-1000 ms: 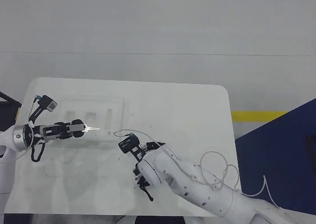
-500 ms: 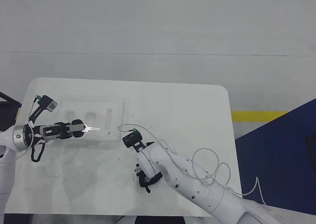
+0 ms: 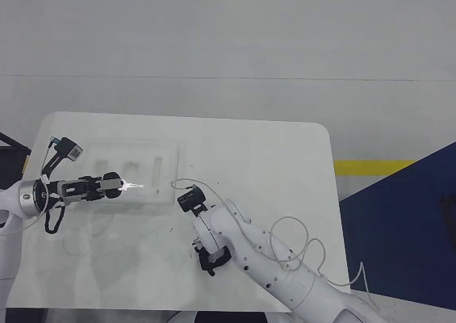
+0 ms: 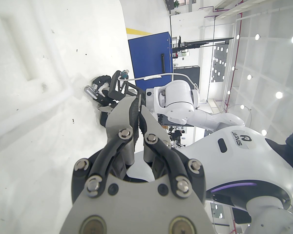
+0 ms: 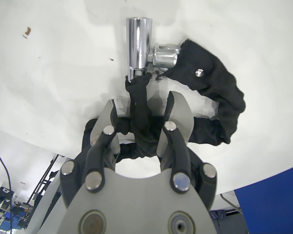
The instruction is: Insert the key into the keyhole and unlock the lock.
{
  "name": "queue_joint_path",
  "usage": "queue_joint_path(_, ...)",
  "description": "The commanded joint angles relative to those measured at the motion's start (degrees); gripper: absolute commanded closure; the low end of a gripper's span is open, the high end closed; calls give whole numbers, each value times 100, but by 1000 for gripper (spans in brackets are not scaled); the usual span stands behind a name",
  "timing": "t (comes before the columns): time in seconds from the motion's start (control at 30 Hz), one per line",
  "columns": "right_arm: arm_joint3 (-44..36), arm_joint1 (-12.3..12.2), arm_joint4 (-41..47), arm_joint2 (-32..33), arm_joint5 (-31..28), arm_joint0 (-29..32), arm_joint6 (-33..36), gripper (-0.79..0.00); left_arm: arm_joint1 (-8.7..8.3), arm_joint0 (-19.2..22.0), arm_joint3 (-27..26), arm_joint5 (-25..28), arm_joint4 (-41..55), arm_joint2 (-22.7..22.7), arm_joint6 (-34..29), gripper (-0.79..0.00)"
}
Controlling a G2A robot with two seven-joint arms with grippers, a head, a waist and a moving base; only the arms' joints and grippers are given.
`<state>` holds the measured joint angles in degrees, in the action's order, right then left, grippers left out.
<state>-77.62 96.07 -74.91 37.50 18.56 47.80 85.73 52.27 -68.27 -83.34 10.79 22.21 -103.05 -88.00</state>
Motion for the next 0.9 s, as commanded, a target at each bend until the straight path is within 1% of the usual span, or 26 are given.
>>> queue_joint_path(0.0,30,57,-93,51,-31,26,32,-382,0,0,0,0,0,0,0,0)
queue_joint_path(0.27,285,299,-375,303,-182,32,183,-348,0,0,0,0,0,0,0,0)
queue_joint_path(0.3,312,328,-415,312,-204,32,205,-342,0,0,0,0,0,0,0,0)
queue_joint_path(0.37,414,398,-522,312,-227,30,227,-354,0,0,0,0,0,0,0,0)
queue_joint_path(0.5,545,508,-613,297,-227,33,227,-332,0,0,0,0,0,0,0,0)
queue_joint_path(0.53,579,534,-634,303,-227,31,227,-308,0,0,0,0,0,0,0,0)
queue_joint_path(0.57,606,559,-656,309,-227,26,227,-62,0,0,0,0,0,0,0,0)
queue_joint_path(0.6,629,582,-679,317,-227,24,227,0,0,0,0,0,0,0,0,0)
queue_joint_path(0.87,548,677,-899,532,-227,152,227,0,0,0,0,0,0,0,0,0)
